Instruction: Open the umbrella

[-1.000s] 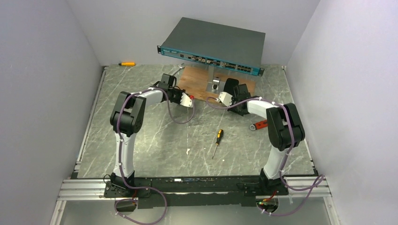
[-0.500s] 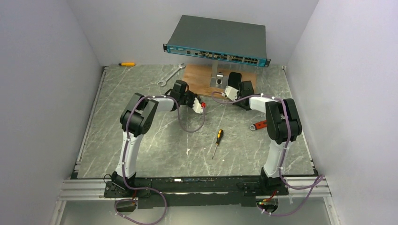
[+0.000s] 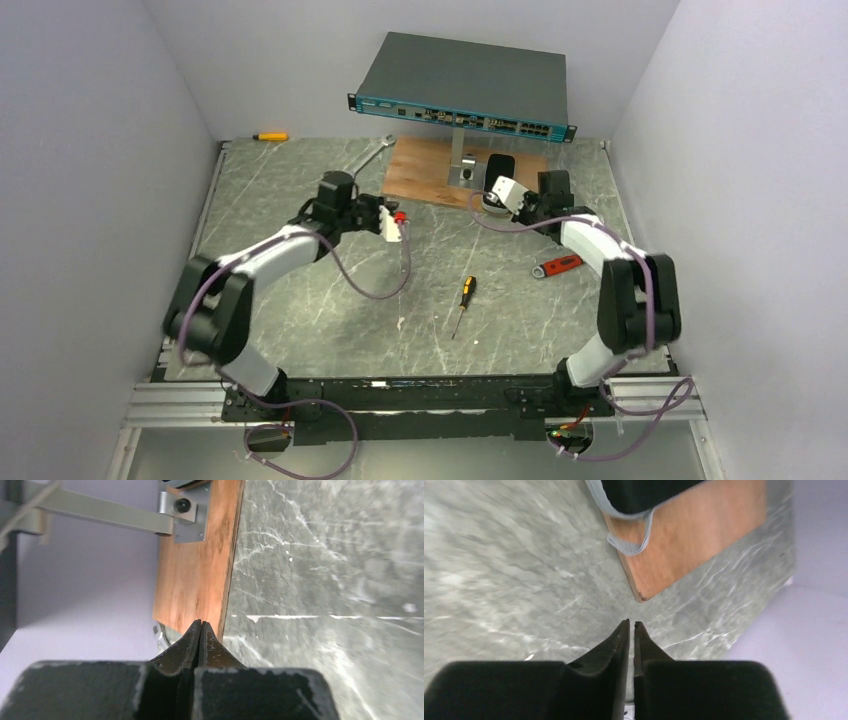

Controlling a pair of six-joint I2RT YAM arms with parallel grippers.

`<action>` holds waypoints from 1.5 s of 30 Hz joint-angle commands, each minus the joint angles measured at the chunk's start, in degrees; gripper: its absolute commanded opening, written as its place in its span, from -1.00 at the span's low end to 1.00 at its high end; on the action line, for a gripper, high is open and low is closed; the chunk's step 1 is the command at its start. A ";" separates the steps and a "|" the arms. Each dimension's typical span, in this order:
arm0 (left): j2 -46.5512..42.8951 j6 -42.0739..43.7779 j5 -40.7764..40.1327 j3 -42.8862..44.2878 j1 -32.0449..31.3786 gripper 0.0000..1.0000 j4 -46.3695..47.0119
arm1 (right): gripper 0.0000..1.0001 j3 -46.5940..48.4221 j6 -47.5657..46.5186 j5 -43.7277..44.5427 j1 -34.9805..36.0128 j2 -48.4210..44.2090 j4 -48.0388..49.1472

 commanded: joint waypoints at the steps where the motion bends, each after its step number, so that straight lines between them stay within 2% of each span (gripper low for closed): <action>1: -15.24 -10.53 3.89 -7.38 1.44 -0.85 -8.73 | -0.60 -2.37 2.39 -10.88 1.25 -10.60 -7.53; 2: -17.29 -13.00 3.54 -8.69 1.65 -0.73 -10.50 | -0.34 -3.10 3.19 -11.81 1.39 -12.34 -8.17; 4: -24.08 -20.33 1.72 -10.08 3.31 -0.21 -12.61 | 0.02 -5.38 4.82 -11.25 1.99 -15.08 -5.89; 6: -28.15 -32.11 0.23 -9.96 6.17 0.11 -14.17 | 0.21 -6.43 9.07 -7.09 3.64 -15.66 -2.47; 7: -29.57 -36.40 0.02 -9.13 7.88 0.21 -16.33 | 0.27 -5.26 12.57 -6.90 4.19 -14.61 -3.15; 8: -30.91 -39.93 -0.16 -8.49 9.33 0.44 -18.06 | 0.36 -3.17 15.99 -7.10 4.75 -13.80 -5.15; 9: -32.08 -43.93 -1.22 -8.23 10.90 0.51 -19.36 | 0.48 -2.77 21.05 -6.71 5.41 -13.51 -5.45; 10: -33.38 -47.75 -2.57 -8.31 12.40 0.57 -20.09 | 0.49 -3.30 26.26 -6.07 6.25 -13.72 -4.62; 11: -34.47 -50.87 -3.52 -8.48 13.97 0.76 -20.70 | 0.50 -4.63 31.22 -5.30 7.04 -14.36 -2.70; 14: -36.90 -56.14 -6.25 -9.00 17.78 0.83 -22.75 | 0.51 -9.22 44.65 -1.41 8.45 -15.45 4.76; 16: -37.78 -57.50 -8.06 -9.14 19.69 0.84 -23.50 | 0.47 -9.62 47.82 1.17 8.67 -13.85 6.85; 20: -37.99 -58.57 -9.85 -8.75 22.26 0.86 -24.15 | 0.35 -4.49 46.22 5.70 5.99 -6.62 3.09; 22: -37.88 -58.92 -9.63 -8.76 23.06 0.99 -23.84 | 0.35 -3.42 44.86 6.67 4.42 -4.37 3.61; 25: -37.72 -59.46 -9.37 -9.06 23.39 0.99 -22.83 | 0.40 -2.81 44.03 6.50 2.95 -2.46 6.40; 35: -36.74 -58.58 -9.28 -9.73 23.58 0.99 -23.27 | 0.62 2.10 46.61 -2.50 1.32 2.94 8.42; 45: -35.76 -57.76 -9.16 -9.03 23.95 0.99 -23.74 | 0.44 10.43 44.70 1.36 0.52 12.35 8.87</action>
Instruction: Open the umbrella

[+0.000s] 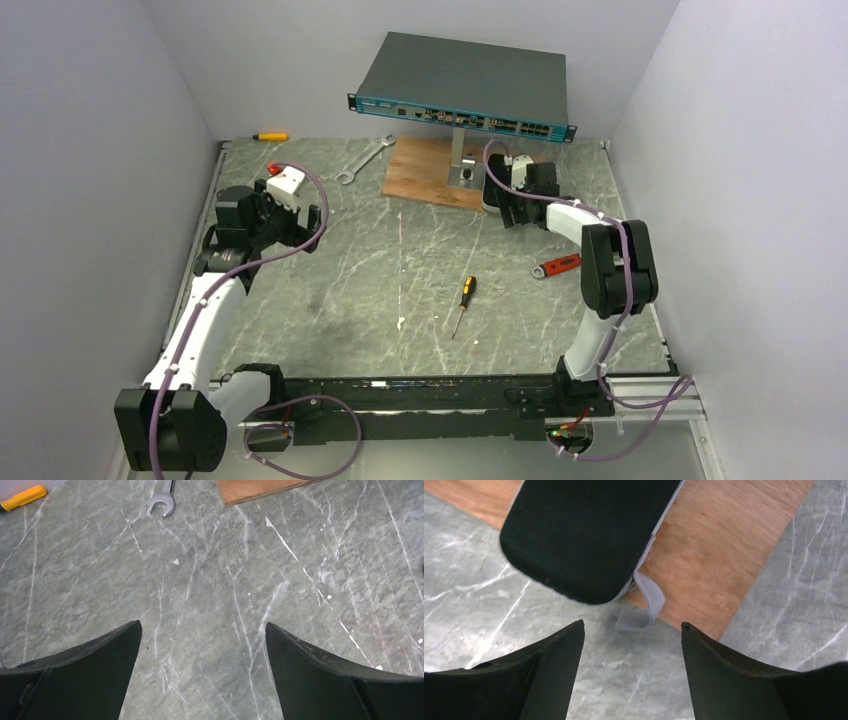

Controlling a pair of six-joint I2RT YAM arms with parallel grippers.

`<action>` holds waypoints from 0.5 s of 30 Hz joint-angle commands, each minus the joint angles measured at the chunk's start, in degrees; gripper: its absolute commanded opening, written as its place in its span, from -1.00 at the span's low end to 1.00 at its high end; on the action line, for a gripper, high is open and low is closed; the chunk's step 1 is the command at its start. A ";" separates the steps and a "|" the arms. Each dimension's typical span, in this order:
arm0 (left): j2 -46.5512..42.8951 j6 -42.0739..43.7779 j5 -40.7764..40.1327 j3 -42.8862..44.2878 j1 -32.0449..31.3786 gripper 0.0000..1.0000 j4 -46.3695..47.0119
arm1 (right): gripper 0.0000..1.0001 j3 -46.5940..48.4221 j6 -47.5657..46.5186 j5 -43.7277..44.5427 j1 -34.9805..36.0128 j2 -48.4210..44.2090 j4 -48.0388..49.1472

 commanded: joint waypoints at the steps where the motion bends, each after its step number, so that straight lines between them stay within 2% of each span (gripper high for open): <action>1: 0.06 0.62 0.20 0.85 0.64 0.99 0.27 | 0.42 4.56 -0.84 2.16 -0.75 3.18 1.52; 3: 0.06 0.71 0.42 0.71 0.96 0.99 0.52 | 0.33 4.53 -1.54 2.35 -1.34 3.71 2.19; 6: -0.26 0.75 0.93 0.07 1.42 0.99 0.86 | 0.06 4.44 -2.66 2.10 -1.96 4.16 2.23; 8: -0.30 0.90 1.27 -0.27 1.56 0.99 0.95 | -0.25 3.83 -4.22 1.39 -2.07 3.96 2.43; 10: -0.44 0.89 1.59 -0.42 1.56 0.99 0.84 | -0.67 2.84 -5.69 0.38 -2.08 3.25 2.64; 12: -0.75 1.10 1.81 -0.59 1.56 0.99 0.84 | -1.00 1.86 -7.62 -1.03 -2.13 2.08 2.27; 15: -1.55 2.11 2.29 -1.08 1.56 0.99 0.50 | -1.00 -0.18 -10.68 -4.21 -1.38 -0.54 1.42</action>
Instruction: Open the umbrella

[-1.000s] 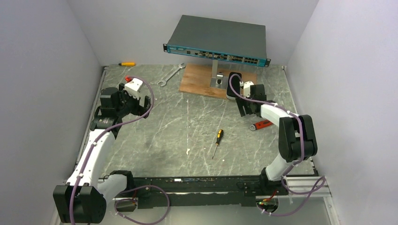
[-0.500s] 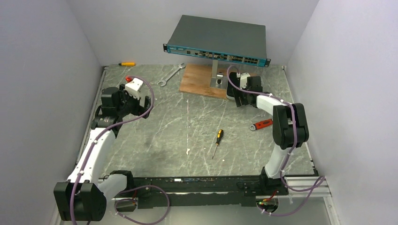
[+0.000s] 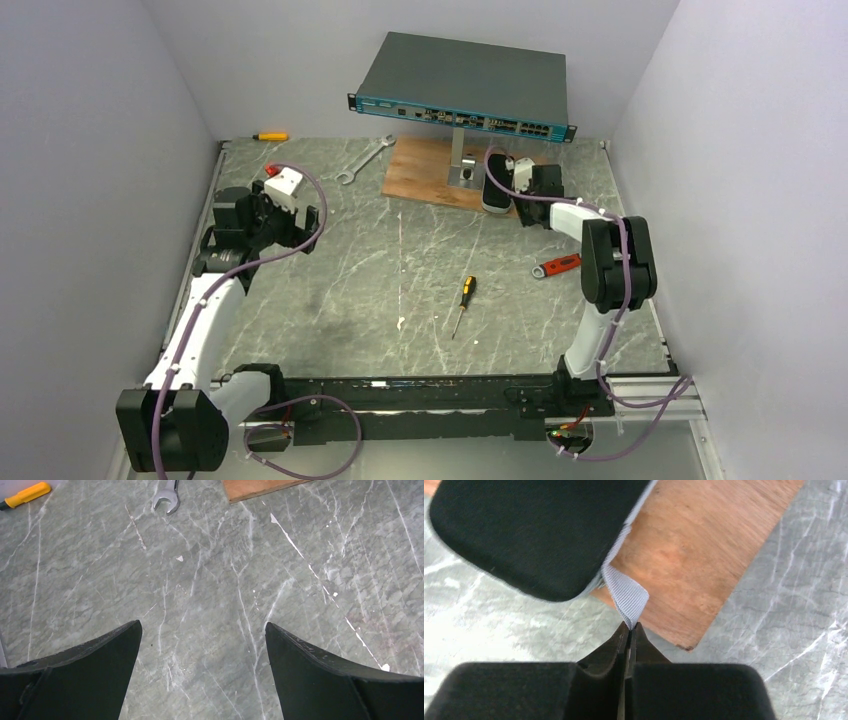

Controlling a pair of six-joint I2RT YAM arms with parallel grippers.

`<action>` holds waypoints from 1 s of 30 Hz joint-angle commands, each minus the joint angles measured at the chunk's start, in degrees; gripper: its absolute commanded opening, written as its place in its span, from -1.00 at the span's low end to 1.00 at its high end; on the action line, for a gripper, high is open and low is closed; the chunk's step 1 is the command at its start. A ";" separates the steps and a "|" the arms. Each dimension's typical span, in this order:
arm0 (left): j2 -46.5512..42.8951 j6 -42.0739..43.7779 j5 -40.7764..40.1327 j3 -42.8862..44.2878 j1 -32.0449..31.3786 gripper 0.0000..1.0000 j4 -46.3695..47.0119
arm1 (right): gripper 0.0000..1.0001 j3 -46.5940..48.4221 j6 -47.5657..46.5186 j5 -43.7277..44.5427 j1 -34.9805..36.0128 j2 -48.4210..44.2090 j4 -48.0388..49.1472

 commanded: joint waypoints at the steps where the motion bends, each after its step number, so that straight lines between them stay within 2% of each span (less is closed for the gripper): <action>1: -1.78 1.82 1.85 -0.81 0.27 0.99 0.34 | -1.00 -3.43 -5.82 -5.47 1.23 -5.47 0.50; 6: -2.55 0.30 1.14 -1.28 1.70 0.99 -0.73 | -1.00 -10.48 -12.49 -9.59 7.29 -11.71 0.16; 10: -1.08 -5.87 2.00 -0.19 4.34 0.99 -3.04 | -1.00 -12.75 -14.80 -11.17 14.97 -14.08 0.22; 14: 1.35 -12.01 6.30 1.48 8.36 0.99 -6.46 | -1.00 -9.43 -15.07 -12.36 23.53 -11.46 0.47; 18: 6.77 -12.46 13.32 5.11 12.75 0.99 -13.62 | -1.00 -3.58 -16.20 -14.31 30.77 -6.27 0.58; 23: 6.71 -17.85 12.37 2.73 15.66 0.99 -8.82 | -1.00 0.79 -17.39 -16.31 37.68 -3.47 -0.82; 24: 5.56 -18.21 12.55 1.64 15.65 0.99 -6.76 | -0.60 2.17 -16.54 -16.10 38.35 -3.43 -2.90; 26: 3.57 -15.39 15.69 -1.32 15.64 0.99 -1.95 | -0.06 4.41 -14.15 -16.34 38.34 -4.20 -6.60; 27: 2.39 -14.27 17.22 -3.32 15.60 0.99 1.23 | 0.29 5.08 -13.24 -15.34 38.29 -5.16 -8.40; 28: 1.27 -12.62 17.63 -5.34 15.65 0.99 5.05 | 0.43 5.27 -12.40 -14.72 37.92 -6.54 -10.16; 30: 0.49 -10.35 21.01 -7.92 15.33 0.99 7.60 | 0.58 4.44 -10.80 -15.36 36.26 -9.71 -13.19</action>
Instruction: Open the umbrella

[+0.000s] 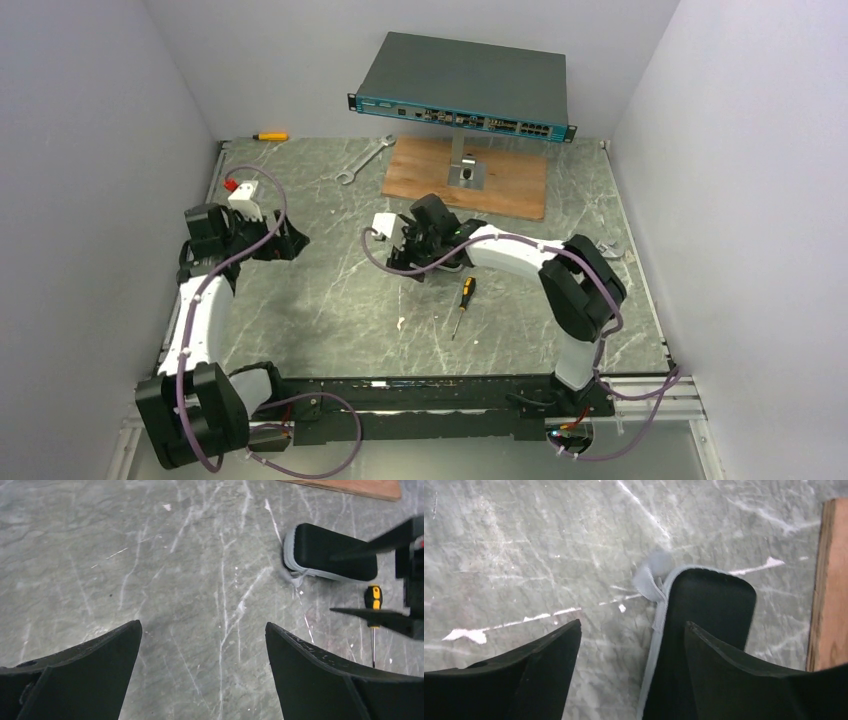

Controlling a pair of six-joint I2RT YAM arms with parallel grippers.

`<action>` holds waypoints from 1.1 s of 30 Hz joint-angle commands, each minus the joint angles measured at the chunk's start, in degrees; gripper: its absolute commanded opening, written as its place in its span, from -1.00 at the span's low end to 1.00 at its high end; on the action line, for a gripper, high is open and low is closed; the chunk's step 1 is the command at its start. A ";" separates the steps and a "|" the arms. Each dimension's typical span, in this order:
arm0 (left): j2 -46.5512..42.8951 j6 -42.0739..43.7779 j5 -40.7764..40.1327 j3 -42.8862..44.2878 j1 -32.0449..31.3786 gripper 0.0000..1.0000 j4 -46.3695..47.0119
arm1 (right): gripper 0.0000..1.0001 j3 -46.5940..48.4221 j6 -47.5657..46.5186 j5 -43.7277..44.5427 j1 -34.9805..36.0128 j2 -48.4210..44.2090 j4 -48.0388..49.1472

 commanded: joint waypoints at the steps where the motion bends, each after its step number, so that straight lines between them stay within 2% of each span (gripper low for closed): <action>1: -2.63 4.35 8.74 -4.04 -1.14 0.99 9.38 | 0.59 1.46 3.63 -1.65 -3.94 -7.51 -8.32; 4: -2.04 1.40 9.68 -6.80 -5.33 0.99 14.34 | 0.60 -0.49 2.33 -2.41 -7.45 -10.05 -12.20; 7: -2.83 1.02 1.80 -12.25 -13.45 0.95 22.95 | 0.60 -0.79 -1.71 -1.72 -11.63 -9.16 -14.77; 10: 1.74 1.07 -3.23 -12.47 -20.60 0.50 27.53 | 0.58 0.92 -2.54 1.38 -12.47 -6.08 -16.10; 13: 8.83 -4.06 -6.73 -10.73 -23.91 0.19 31.81 | 0.54 2.77 -2.30 0.66 -12.65 -3.40 -17.31; 19: 21.21 -4.62 -9.45 -4.06 -29.89 -0.10 37.12 | 0.70 2.80 -0.95 -2.14 -13.30 -2.15 -18.23; 22: 26.61 -4.95 -9.53 -1.09 -32.48 -0.19 37.39 | 0.63 3.78 -1.09 -3.62 -14.50 -0.53 -19.27; 26: 29.73 -3.54 -11.30 -0.09 -35.87 -0.21 38.36 | 0.38 6.30 -1.82 -7.02 -17.12 2.01 -21.38; 33: 34.52 -1.96 -14.15 2.00 -37.84 -0.28 40.64 | 0.14 7.10 -6.64 -7.70 -18.49 3.72 -23.09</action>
